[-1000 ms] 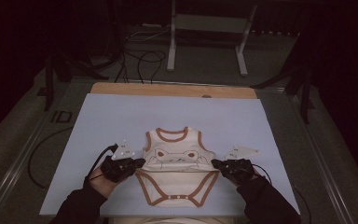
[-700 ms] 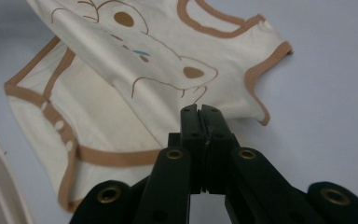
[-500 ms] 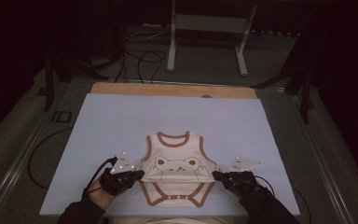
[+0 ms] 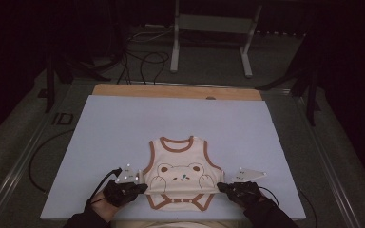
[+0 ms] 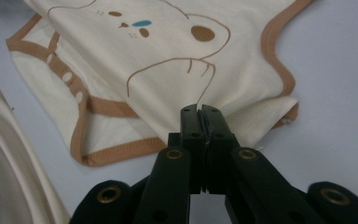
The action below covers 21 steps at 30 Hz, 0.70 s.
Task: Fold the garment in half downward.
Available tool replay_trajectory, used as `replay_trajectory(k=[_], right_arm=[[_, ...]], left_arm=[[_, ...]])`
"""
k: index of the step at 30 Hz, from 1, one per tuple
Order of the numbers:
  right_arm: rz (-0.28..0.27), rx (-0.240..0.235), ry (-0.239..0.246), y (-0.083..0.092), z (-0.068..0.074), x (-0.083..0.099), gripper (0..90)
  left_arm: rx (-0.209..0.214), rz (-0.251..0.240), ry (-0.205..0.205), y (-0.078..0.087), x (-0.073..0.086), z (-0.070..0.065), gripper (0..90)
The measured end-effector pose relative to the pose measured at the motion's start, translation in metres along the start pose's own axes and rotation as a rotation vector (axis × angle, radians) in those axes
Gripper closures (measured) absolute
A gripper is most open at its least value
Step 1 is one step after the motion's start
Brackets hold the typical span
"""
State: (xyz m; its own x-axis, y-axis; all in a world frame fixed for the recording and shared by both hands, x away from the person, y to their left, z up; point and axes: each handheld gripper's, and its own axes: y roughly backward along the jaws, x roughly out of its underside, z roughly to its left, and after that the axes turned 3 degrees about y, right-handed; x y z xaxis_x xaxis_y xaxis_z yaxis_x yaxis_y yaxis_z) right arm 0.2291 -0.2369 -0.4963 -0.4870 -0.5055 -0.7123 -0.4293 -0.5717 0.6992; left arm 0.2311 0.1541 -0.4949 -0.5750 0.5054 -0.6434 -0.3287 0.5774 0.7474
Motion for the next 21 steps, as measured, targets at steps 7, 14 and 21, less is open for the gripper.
replay_trajectory(k=[7, 14, 21], right_arm=[[0.022, -0.008, -0.013, -0.003, 0.002, 0.007, 89.5], [0.053, -0.006, -0.011, -0.009, 0.002, 0.011, 89.3], [0.067, -0.005, -0.004, -0.012, 0.003, 0.013, 88.8]], left_arm=[[0.015, 0.022, 0.011, -0.005, 0.007, 0.0, 89.3], [0.023, 0.044, 0.004, -0.011, 0.01, 0.002, 88.6], [0.031, 0.042, -0.007, -0.011, 0.011, 0.002, 86.9]])
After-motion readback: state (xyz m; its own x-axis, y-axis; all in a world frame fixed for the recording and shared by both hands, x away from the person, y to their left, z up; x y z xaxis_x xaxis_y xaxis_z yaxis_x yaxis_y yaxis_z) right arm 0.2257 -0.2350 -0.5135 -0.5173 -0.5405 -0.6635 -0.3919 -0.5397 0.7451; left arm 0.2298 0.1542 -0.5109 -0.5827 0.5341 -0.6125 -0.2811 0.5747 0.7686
